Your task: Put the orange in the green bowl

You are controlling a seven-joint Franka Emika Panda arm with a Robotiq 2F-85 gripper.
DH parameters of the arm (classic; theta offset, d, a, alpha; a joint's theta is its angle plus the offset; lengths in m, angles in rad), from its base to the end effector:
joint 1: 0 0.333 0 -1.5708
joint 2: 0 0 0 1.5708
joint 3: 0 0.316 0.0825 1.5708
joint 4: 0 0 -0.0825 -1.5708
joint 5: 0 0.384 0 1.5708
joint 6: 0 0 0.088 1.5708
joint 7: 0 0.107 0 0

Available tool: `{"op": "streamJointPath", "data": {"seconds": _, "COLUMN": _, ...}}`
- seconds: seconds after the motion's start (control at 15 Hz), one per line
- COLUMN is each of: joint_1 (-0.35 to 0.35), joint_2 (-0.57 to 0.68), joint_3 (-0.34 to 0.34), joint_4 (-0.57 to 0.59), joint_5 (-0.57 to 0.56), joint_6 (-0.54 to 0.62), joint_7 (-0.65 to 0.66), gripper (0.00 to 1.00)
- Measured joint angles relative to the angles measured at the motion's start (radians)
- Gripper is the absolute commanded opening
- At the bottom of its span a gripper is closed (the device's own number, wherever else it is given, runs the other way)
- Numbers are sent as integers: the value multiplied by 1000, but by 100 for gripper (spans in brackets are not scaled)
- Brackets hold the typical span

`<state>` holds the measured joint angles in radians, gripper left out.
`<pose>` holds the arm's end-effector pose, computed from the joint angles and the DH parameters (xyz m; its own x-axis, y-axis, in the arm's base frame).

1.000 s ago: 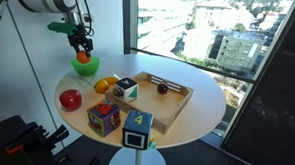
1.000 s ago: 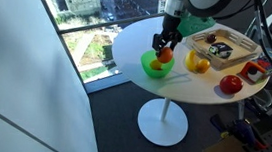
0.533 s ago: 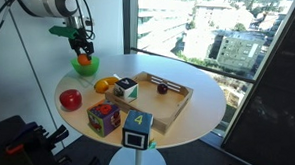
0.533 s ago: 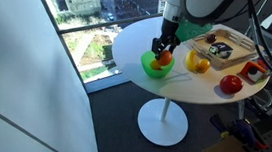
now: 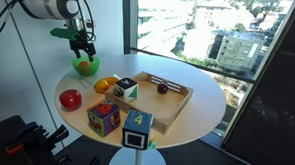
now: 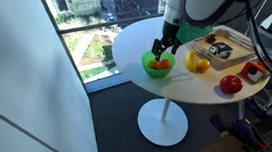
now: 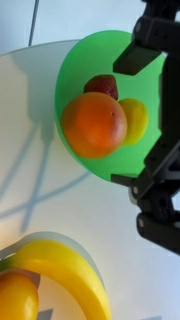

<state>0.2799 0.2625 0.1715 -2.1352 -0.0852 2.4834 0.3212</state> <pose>0.5219 0.2516 0.2932 0.9786 0.1850 0.0899 0.1871 -0.9822 -0.0155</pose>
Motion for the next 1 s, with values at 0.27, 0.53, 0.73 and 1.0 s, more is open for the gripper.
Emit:
{"op": "streamJointPath", "data": {"seconds": 0.27, "joint_1": 0, "joint_2": -6, "joint_3": 0, "joint_4": 0, "joint_5": 4, "joint_6": -30, "joint_7": 2, "gripper": 100}}
{"op": "streamJointPath", "data": {"seconds": 0.53, "joint_1": -1, "joint_2": -33, "joint_3": 0, "joint_4": -2, "joint_5": 18, "joint_6": -66, "joint_7": 2, "gripper": 100}}
{"op": "streamJointPath", "data": {"seconds": 0.73, "joint_1": -3, "joint_2": -66, "joint_3": 0, "joint_4": -9, "joint_5": 21, "joint_6": -93, "joint_7": 4, "gripper": 100}}
{"op": "streamJointPath", "data": {"seconds": 1.0, "joint_1": -9, "joint_2": -111, "joint_3": -2, "joint_4": -27, "joint_5": 21, "joint_6": -135, "joint_7": 16, "gripper": 100}}
